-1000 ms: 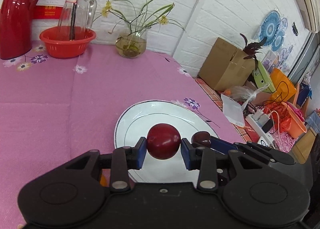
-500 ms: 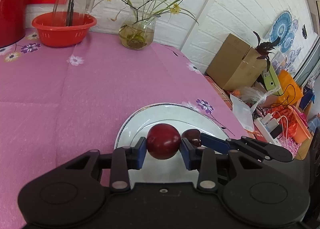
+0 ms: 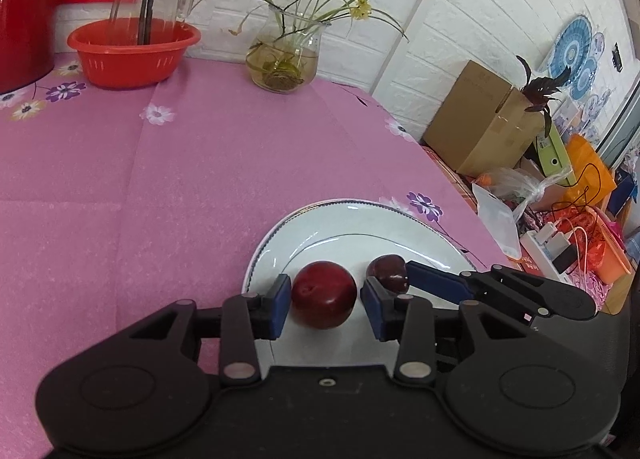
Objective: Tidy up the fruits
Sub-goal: 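Carry the red apple and dark plum onto the white plate and release both, then move both tools back toward the fruit cluster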
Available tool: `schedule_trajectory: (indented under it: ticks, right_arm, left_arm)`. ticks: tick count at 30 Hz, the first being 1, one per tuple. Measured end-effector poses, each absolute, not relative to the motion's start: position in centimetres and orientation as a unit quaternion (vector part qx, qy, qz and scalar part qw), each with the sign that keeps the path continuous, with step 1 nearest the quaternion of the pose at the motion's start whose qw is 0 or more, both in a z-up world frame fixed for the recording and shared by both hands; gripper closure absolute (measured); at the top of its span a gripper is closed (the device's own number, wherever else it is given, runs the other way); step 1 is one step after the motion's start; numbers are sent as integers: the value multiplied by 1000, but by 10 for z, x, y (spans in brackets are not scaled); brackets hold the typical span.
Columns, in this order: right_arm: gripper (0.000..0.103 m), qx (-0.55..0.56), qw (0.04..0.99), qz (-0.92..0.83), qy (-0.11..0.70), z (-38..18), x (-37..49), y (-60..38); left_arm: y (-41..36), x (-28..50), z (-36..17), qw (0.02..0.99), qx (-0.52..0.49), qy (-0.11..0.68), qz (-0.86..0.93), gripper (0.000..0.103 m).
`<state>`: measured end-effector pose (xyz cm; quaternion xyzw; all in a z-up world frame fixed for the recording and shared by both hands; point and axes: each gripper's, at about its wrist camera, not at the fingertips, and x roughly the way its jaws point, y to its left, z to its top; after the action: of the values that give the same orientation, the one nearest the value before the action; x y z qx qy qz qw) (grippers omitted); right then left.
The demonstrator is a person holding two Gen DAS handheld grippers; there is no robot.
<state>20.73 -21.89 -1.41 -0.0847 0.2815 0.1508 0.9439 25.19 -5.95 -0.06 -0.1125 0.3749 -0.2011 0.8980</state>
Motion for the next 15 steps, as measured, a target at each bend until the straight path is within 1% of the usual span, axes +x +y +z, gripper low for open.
schedule_trajectory:
  ticks: [1,2,3,5,11,15]
  right_arm:
    - [36,-85,945,150,279,-14,206,-219]
    - [30,-85,945,150,277,-13,205,-219]
    - [17,-85,946,149,275,-13,203,-220]
    - [0,-89,949,144,266,-11,199,-221]
    - [0,-93,957,131,242,-2,176,-225]
    - [0,-77,961,124,234,9,152,-230]
  left_arm:
    - [-59,251,0,898,-112,374,-202,0]
    - [-59,250,1,899,-112,371,-202,0]
    - [-59,247,3,901,-111,366,-203,0]
    - [-59,242,8,905,-107,357,-206,0]
    - [-61,212,32,931,-82,304,-182,0]
    - [-60,190,48,937,-77,294,-169,0]
